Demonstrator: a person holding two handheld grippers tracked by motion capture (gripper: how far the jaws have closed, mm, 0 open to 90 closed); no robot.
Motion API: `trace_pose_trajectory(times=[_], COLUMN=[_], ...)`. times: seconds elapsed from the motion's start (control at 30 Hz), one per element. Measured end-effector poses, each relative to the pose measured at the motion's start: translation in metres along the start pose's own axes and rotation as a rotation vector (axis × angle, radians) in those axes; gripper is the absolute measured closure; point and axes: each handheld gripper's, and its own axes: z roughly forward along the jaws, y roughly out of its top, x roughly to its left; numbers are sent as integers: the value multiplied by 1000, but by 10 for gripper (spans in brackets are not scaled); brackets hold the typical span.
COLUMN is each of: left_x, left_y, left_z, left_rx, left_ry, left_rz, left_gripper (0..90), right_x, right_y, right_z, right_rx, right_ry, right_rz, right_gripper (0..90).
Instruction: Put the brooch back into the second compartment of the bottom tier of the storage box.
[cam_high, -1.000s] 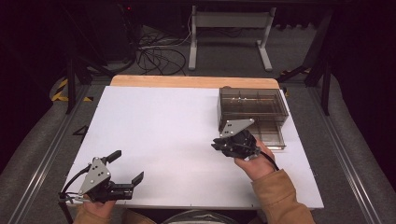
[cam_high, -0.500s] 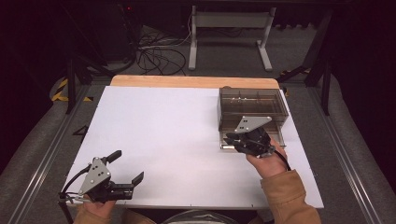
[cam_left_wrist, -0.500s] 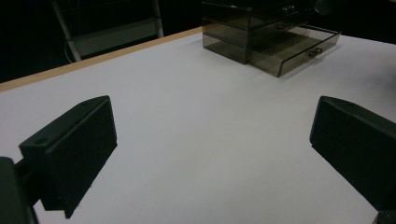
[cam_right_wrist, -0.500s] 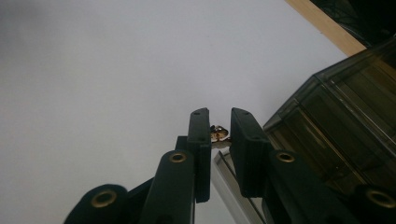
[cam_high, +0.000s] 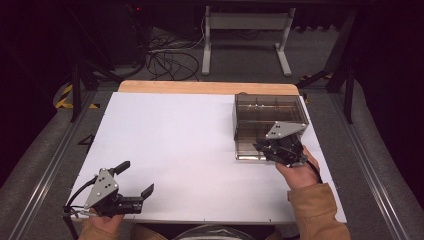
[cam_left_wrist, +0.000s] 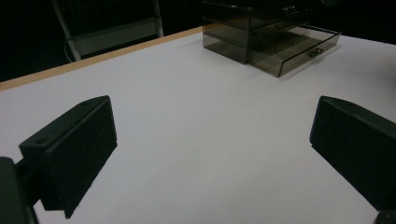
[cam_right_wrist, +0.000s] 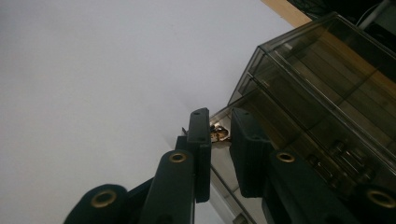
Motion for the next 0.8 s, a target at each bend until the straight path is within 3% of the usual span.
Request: trace_pose_trajectory(times=[0.23,0.33,0.8], left_x=[0,0,0], left_y=[0,0,0], left_z=[0,0,0], left_rx=[1,2,1], left_ry=[-1,-1,0], left_rz=[1,2,3], left_gripper=[15,15,15], right_x=[-7,-9,-29], right_y=[-7,-10,-27], right_z=[-2,-1,0], right_rx=[13,34,53], right_ry=[-30,-77,-123], right_rz=[20,25,88], right_gripper=[788,788,786])
